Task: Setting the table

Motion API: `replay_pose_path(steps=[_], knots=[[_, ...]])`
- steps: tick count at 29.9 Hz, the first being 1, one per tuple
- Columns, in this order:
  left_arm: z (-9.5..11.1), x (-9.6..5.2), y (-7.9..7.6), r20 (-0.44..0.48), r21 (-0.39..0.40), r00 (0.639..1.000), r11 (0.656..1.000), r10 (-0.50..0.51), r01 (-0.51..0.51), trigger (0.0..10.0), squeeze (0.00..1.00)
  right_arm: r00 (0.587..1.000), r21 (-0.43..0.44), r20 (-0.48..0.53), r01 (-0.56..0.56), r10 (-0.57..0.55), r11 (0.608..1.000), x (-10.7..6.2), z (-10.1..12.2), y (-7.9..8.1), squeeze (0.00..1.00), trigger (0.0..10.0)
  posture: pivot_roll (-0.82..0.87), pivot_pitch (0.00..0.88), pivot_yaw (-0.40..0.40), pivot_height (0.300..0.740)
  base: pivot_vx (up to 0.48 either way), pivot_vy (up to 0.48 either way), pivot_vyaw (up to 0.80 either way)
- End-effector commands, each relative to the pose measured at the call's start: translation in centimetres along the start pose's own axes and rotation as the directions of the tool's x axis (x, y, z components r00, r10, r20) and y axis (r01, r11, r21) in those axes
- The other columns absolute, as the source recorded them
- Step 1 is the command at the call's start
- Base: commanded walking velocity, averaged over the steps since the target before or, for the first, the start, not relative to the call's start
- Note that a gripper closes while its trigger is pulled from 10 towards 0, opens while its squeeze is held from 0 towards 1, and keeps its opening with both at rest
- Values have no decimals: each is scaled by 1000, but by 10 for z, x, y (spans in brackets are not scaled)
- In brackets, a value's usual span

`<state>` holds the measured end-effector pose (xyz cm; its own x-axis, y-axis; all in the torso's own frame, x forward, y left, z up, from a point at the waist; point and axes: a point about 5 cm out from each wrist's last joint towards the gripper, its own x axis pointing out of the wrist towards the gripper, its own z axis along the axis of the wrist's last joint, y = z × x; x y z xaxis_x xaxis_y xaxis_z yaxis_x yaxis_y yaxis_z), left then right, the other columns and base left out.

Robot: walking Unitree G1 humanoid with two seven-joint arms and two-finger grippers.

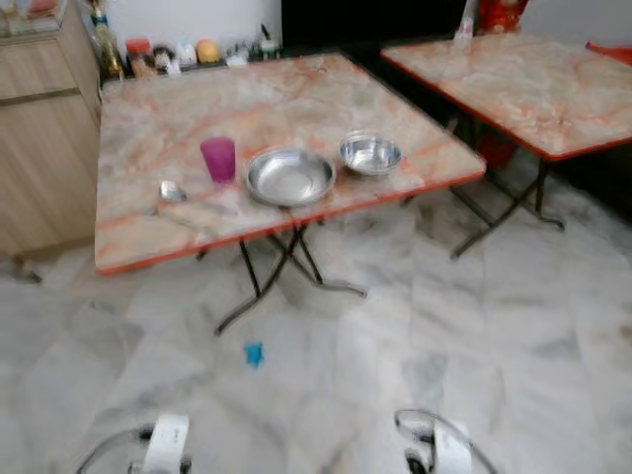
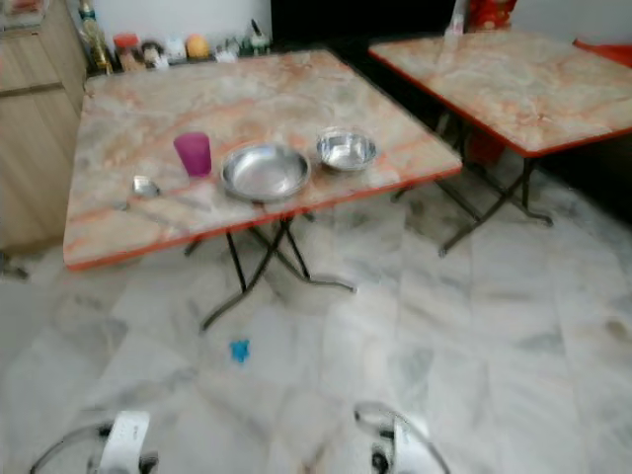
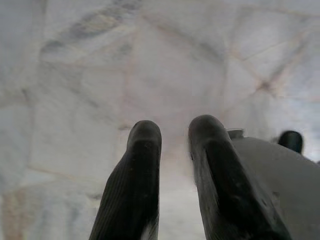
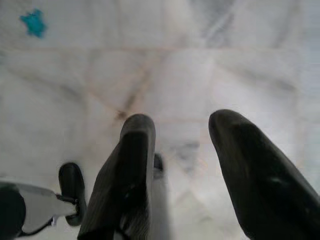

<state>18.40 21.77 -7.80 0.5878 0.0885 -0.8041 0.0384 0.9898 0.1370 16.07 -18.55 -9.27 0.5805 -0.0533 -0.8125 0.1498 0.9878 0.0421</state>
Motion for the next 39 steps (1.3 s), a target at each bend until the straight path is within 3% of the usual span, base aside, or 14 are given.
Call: replay_pose_path(steps=[1,15,19,39], knots=[[-3,-1,6,-11,1,1000,1000,13,-13,10000,0,1000,3,5,-16,16,1000,1,2,8,0,10000,126,37,-35,740,0,0,0],[4,0,5,33,-54,999,998,21,-19,10000,0,1000,16,11,-14,13,1000,1,2,9,0,10000,121,34,-36,740,0,0,0],[5,0,5,36,-49,999,999,24,-22,10000,0,1000,11,5,-25,25,1000,1,2,9,0,10000,121,31,-37,740,0,0,-719],[8,1,1,36,-40,999,999,16,-15,10000,0,1000,2,22,-9,9,1000,2,6,5,0,10000,119,13,-46,740,289,0,-61]])
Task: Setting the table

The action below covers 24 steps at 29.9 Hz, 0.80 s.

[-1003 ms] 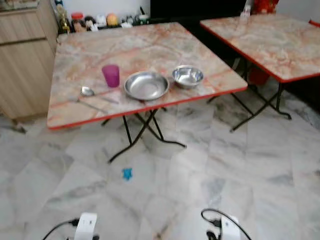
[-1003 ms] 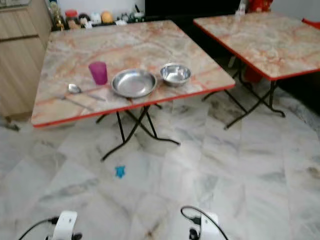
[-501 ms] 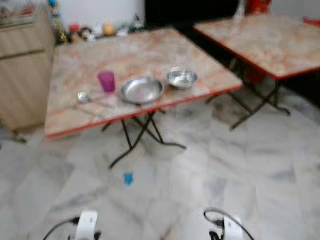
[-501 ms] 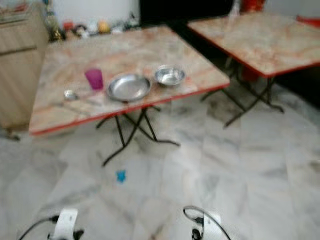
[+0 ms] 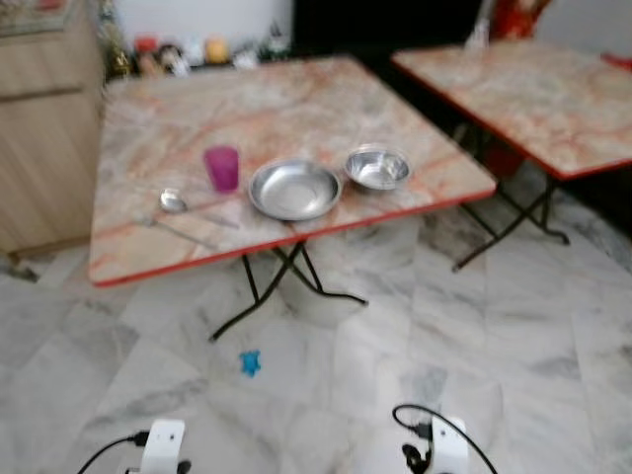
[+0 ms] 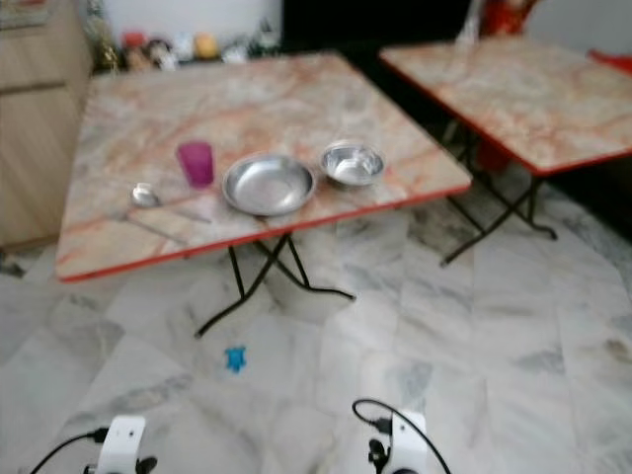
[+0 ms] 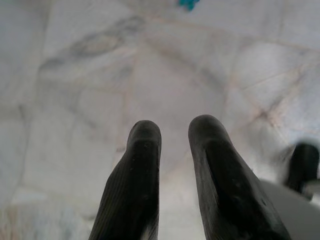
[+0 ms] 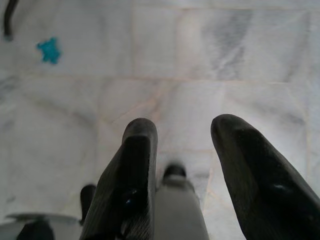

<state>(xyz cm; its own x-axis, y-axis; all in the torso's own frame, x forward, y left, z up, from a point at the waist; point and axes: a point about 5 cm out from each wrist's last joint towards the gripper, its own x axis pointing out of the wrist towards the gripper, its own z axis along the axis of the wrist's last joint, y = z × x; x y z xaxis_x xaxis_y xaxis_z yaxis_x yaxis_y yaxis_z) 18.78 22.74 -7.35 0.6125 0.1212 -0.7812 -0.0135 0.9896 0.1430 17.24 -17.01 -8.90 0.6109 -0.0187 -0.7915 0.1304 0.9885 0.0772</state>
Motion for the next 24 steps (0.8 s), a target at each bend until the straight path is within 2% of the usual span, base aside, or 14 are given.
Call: replay_pose_path(steps=[1,6,13,15,19,20,23,24], knots=[[3,1,-9,6,-3,1000,1000,-20,20,10000,0,1000,-3,-9,30,-30,1000,-2,-3,-12,0,10000,120,17,-46,740,292,0,0],[4,1,-10,11,-14,1000,1000,-24,24,10000,0,999,-4,-11,30,-30,1000,-2,-3,-11,0,10000,122,20,-48,740,271,0,0],[9,2,-11,54,-3,998,1000,-24,24,10000,0,1000,-7,-13,27,-27,1000,-2,-4,-11,0,10000,124,28,-46,740,0,0,0],[14,1,-9,91,11,996,1000,-18,17,10000,0,1000,-8,-13,27,-27,1000,-2,-4,-10,0,10000,126,29,-46,740,0,0,0],[26,-2,-2,232,34,972,999,-22,15,10000,0,1000,-12,-14,23,-24,1000,-2,-4,-10,0,10000,135,37,-47,740,0,0,0],[26,-2,-2,232,34,972,999,-22,15,10000,0,1000,-12,-14,23,-24,1000,-2,-4,-10,0,10000,135,37,-47,740,0,0,0],[34,-10,9,359,42,933,999,-22,8,10000,0,1000,-17,-15,20,-20,1000,-2,-4,-9,0,10000,142,42,-50,740,0,0,0],[38,-15,14,421,58,907,998,-26,2,10000,0,1000,-19,-16,18,-18,1000,-2,-5,-9,0,10000,145,41,-52,740,0,0,0]])
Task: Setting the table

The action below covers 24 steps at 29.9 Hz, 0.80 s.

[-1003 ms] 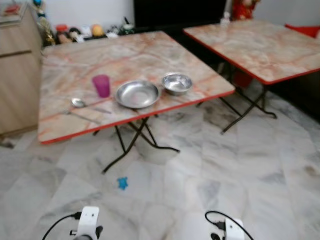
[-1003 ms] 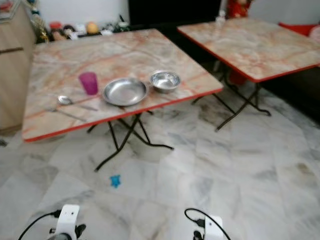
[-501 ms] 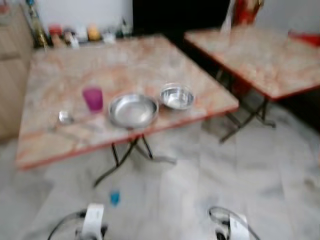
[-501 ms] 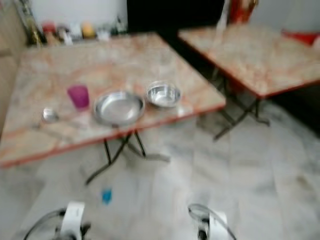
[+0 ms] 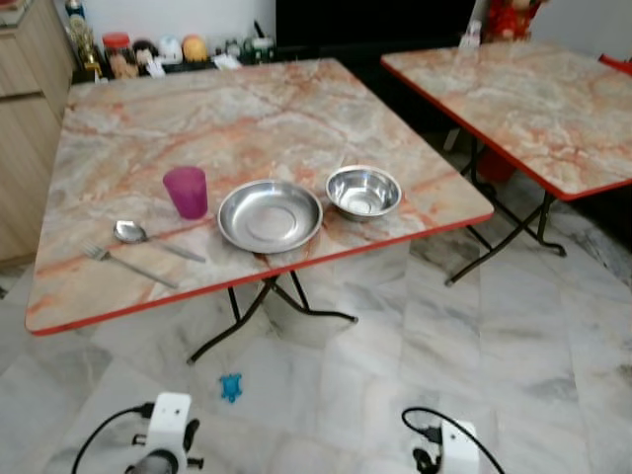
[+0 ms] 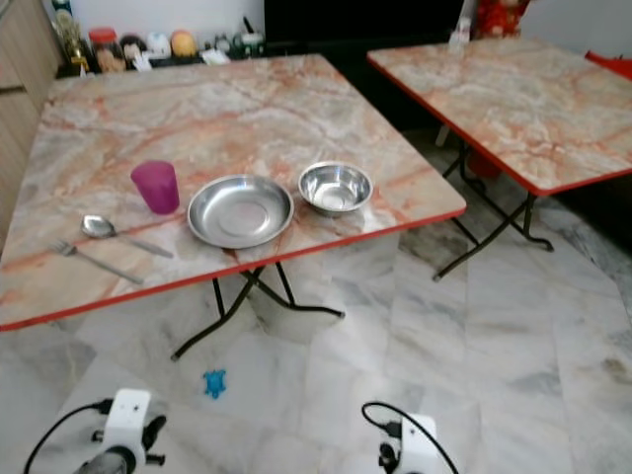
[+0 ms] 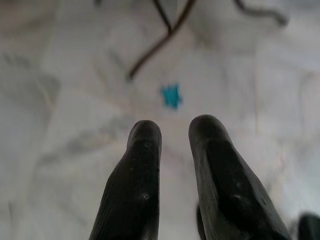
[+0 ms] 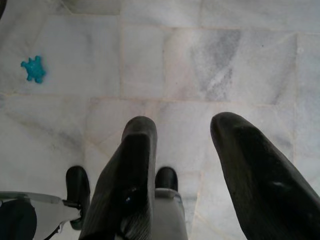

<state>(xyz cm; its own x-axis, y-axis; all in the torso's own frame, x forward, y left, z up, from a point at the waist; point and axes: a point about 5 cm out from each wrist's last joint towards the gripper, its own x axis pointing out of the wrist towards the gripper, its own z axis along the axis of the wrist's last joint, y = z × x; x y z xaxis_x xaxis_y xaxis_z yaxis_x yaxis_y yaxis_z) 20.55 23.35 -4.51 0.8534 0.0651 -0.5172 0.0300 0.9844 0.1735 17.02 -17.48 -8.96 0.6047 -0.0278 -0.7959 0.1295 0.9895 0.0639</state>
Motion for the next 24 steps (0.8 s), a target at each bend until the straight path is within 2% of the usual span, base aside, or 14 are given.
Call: replay_pose_path(steps=[1,3,7,9,13,16,18,20,21,23,24], knots=[[8,-2,5,72,4,997,1000,-2,1,10000,0,1000,-10,-10,8,-8,1000,-1,-3,-4,0,10000,145,41,-52,740,0,0,0],[20,-13,13,203,45,979,999,-29,20,10000,0,1000,-15,-10,6,-6,1000,-1,-3,-5,0,10000,154,42,-55,740,0,0,0],[30,-24,16,285,67,957,997,-52,34,10000,0,1000,-19,-11,4,-4,1000,-1,-3,-5,0,10000,163,41,-58,740,0,0,0],[42,-40,18,361,117,929,992,-81,41,10000,0,1000,-28,-11,1,-1,1000,-1,-2,-5,0,10000,163,38,-60,740,0,0,0],[62,-67,23,467,105,882,994,-64,16,10000,0,1000,-32,-8,-1,1,999,-1,-1,-6,0,10000,170,39,-65,740,0,0,0],[87,-86,23,562,117,826,993,-43,-28,10000,0,1000,-37,-4,0,0,999,-1,0,-7,0,10000,184,47,-80,740,0,0,0],[108,-89,22,618,62,786,996,13,-66,10000,0,1000,-41,-2,1,-1,999,0,1,-8,0,10000,196,49,-91,740,0,0,0],[134,-88,15,671,35,741,997,27,-68,10000,0,1000,-56,-2,-5,4,998,0,2,-7,0,10000,202,47,-99,740,0,0,0],[158,-82,6,713,26,701,999,11,-43,10000,0,1000,-61,-2,-9,9,998,0,3,-5,0,10000,197,43,-99,740,0,0,0],[167,-79,2,724,24,690,999,3,-29,10000,0,1000,-60,-2,-11,11,998,0,3,-3,0,10000,195,42,-98,740,0,0,0],[183,-72,-5,744,10,668,1000,-11,5,10000,0,1000,-52,0,-9,9,999,1,3,-1,0,10000,187,34,-96,740,0,0,0]])
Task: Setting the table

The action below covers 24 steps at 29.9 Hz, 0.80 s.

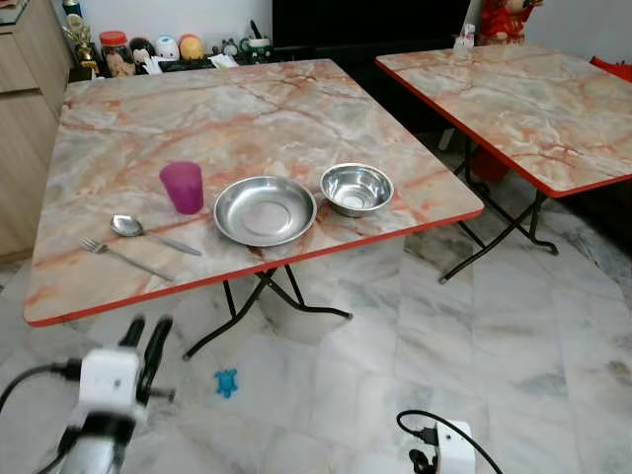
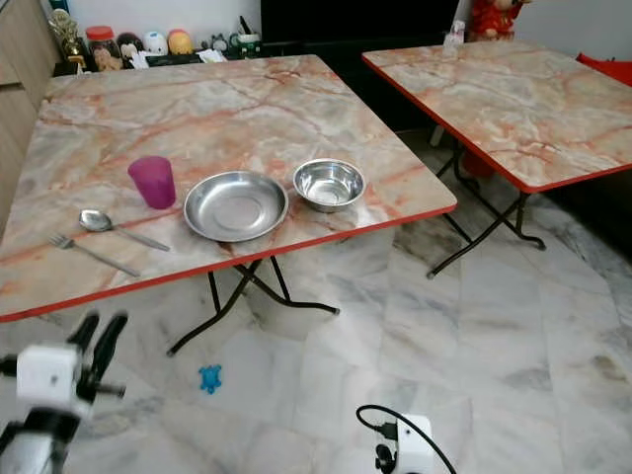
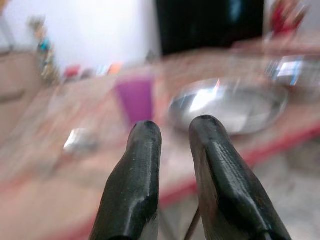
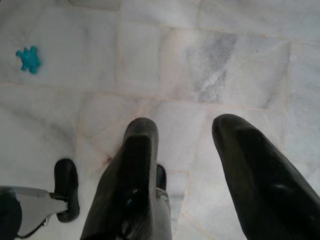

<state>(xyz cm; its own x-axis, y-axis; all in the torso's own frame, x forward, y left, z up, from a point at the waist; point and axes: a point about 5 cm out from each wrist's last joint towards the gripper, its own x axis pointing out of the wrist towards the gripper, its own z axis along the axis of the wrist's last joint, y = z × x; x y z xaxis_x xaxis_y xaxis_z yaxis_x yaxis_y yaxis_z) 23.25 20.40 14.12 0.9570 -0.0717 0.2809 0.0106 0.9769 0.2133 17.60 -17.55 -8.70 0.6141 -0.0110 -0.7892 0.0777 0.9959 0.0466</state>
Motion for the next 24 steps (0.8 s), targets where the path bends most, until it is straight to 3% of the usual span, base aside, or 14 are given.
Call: replay_pose_path(steps=[1,2,5,13,18,24], knots=[[3,8,-9,-1,-42,1000,999,-18,18,10000,0,1000,0,-9,8,-8,1000,-1,-3,-1,0,10000,187,34,-96,740,0,0,0],[8,27,-22,24,-96,998,993,-62,64,10000,0,1000,7,-7,12,-12,1000,-1,-3,0,0,10000,171,20,-83,740,0,0,0],[8,37,-31,21,-128,995,986,-101,103,10000,0,1000,18,-4,20,-20,1000,-1,-3,0,0,10000,159,12,-73,740,0,0,0],[4,42,-33,-36,-157,995,984,-92,85,10000,0,999,32,-15,38,-37,999,-2,-7,-7,0,10000,148,5,-66,740,0,0,0],[1,41,-31,-60,-161,995,984,-86,75,10000,0,999,25,-33,43,-42,999,-4,-12,-13,0,10000,157,2,-72,740,0,0,-650],[4,42,-33,-60,-163,994,983,-89,78,10000,0,999,8,-19,42,-41,999,-4,-9,-13,0,10000,157,16,-74,740,0,0,0]])
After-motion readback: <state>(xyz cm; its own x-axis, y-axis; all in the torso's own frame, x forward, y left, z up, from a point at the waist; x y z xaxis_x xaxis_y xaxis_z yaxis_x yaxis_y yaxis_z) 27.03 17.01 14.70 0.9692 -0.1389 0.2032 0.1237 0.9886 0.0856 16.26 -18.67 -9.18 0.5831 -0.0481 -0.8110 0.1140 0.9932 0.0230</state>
